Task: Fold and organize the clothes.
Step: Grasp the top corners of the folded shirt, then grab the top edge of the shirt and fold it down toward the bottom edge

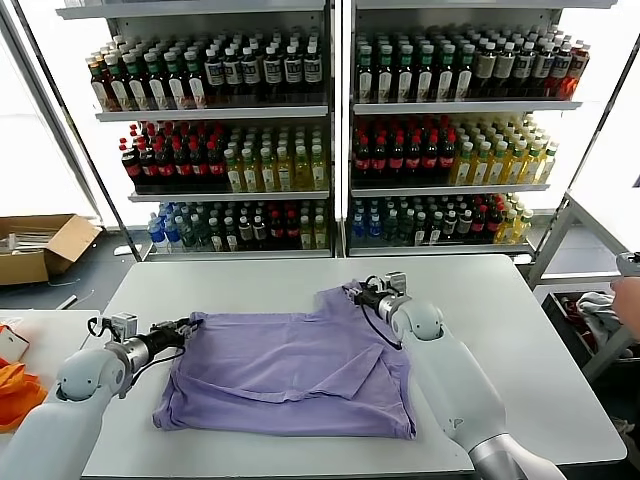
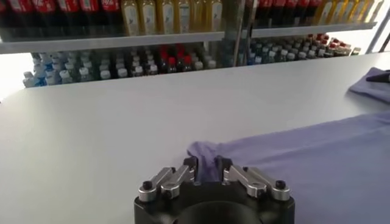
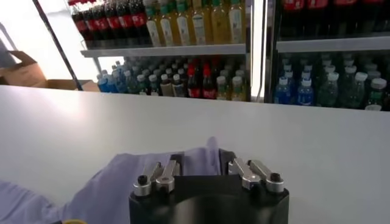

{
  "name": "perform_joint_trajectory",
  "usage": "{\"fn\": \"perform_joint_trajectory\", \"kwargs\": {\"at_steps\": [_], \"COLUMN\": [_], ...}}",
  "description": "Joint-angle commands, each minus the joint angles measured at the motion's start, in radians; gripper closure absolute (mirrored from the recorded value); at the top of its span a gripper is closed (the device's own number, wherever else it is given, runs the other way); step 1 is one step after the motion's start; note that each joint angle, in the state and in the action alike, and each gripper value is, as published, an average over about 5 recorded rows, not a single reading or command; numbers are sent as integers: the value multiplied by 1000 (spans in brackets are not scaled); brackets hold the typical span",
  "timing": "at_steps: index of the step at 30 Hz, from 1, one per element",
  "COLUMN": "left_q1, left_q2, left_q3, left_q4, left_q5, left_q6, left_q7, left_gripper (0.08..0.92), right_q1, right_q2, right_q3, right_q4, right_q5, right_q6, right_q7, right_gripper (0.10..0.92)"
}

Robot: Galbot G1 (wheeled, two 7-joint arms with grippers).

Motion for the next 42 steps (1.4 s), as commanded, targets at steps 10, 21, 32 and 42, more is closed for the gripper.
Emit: {"fn": "perform_joint_trajectory", "kwargs": {"at_steps": [10,21,32,42], "left_q1": [43,228,466,674], "left_q2": [10,28,27,9], "left_q3": [-82,-182,-284,-398], "left_q4": [-144,-344,-537,-638], "left_q5": [-98,-130,-128,-109], "left_q6": [-19,-36,-11,14], "left_q7": [-38,-51,-76,-84], "left_gripper": [911,911,911,911], "right_q1": [-90,-267,-599,-910], "right_q2": [-57,-185,-317,-308], "right_q3": [12,87,220,349], "right_q4": [324,647,955,1072], "right_q5": [179,291,322,250], "right_q6": [-9,-9,-9,-7], "right_q7": [56,94,132,110], "right_gripper": [915,917,917,917]}}
